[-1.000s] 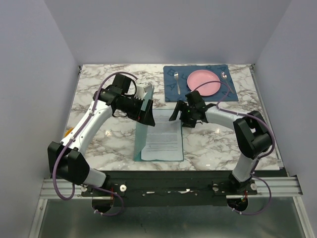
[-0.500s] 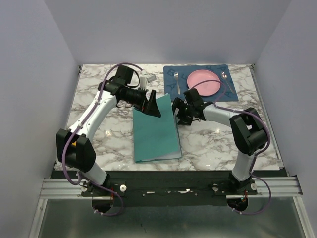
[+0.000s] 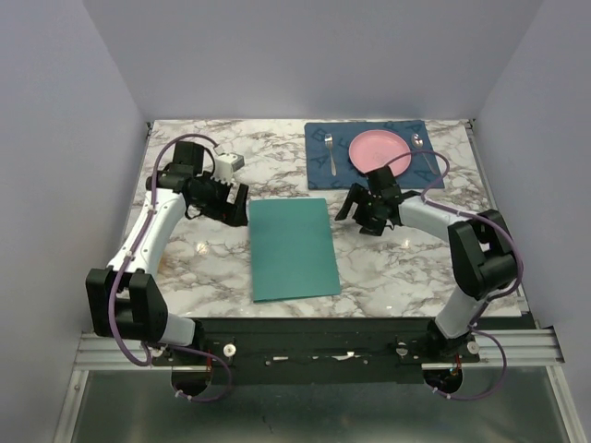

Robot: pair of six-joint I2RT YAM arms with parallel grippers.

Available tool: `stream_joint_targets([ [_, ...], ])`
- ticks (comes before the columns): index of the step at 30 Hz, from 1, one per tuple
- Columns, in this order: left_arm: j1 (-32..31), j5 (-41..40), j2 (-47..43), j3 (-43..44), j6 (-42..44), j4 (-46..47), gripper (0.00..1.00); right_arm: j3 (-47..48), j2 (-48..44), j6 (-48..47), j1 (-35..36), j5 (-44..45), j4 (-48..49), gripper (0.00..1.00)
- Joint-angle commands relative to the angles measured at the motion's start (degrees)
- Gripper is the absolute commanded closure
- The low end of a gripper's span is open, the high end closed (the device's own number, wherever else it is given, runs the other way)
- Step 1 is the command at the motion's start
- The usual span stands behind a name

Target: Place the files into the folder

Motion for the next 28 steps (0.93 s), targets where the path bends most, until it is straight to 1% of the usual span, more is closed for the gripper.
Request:
stream_joint_targets([
  [1, -0.1, -10.8, 0.4, -4.3, 3.9, 2.8, 0.03, -2.9, -1.3, -4.8, -0.2, 4.6, -8.7, 0.09],
  [4, -0.1, -11.6, -0.1, -6.1, 3.2, 4.0, 0.08, -4.4, -5.6, -7.0, 0.0, 3.4, -7.1, 0.16],
  [7, -0.2, -10.1, -1.1, -6.7, 1.7, 4.7, 0.12, -6.0, -9.6, -11.9, 1.0, -0.4, -3.6, 0.18],
  [9, -0.2, -9.9, -1.4, -6.2, 0.8, 4.9, 0.12, -6.8, -14.0, -15.6, 3.6, 0.0, -2.2, 0.15],
  [10, -0.2, -10.0, -1.5, -6.2, 0.5, 5.4, 0.07, -7.0, -15.5, -16.6, 6.1, 0.5, -1.9, 0.10],
  [11, -0.2, -10.5, -1.5, -6.2, -0.5, 5.8, 0.05, -6.8, -17.5, -18.3, 7.4, 1.2, -1.9, 0.00],
  [12, -0.2, -10.8, -1.6, -6.2, -1.0, 6.2, 0.01, -6.6, -18.3, -18.9, 8.6, 2.8, -1.9, 0.00],
  [13, -0.2, -11.0, -1.7, -6.4, -1.5, 7.0, 0.01, -6.1, -18.7, -19.4, 10.3, 3.1, -2.0, 0.00],
  [15, -0.2, -11.5, -2.7, -7.6, -2.3, 8.4, 0.01, -5.2, -19.5, -20.1, 11.2, 2.8, -2.7, 0.00],
  [19, -0.2, -12.0, -5.5, -10.4, -3.5, 13.0, 0.01, -5.3, -21.3, -21.7, 11.8, 1.8, -2.4, 0.00],
  [28, -0.2, -12.9, -7.3, -11.9, -4.6, 15.4, 0.01, -7.9, -26.6, -23.5, 12.4, 2.9, -0.6, 0.00],
])
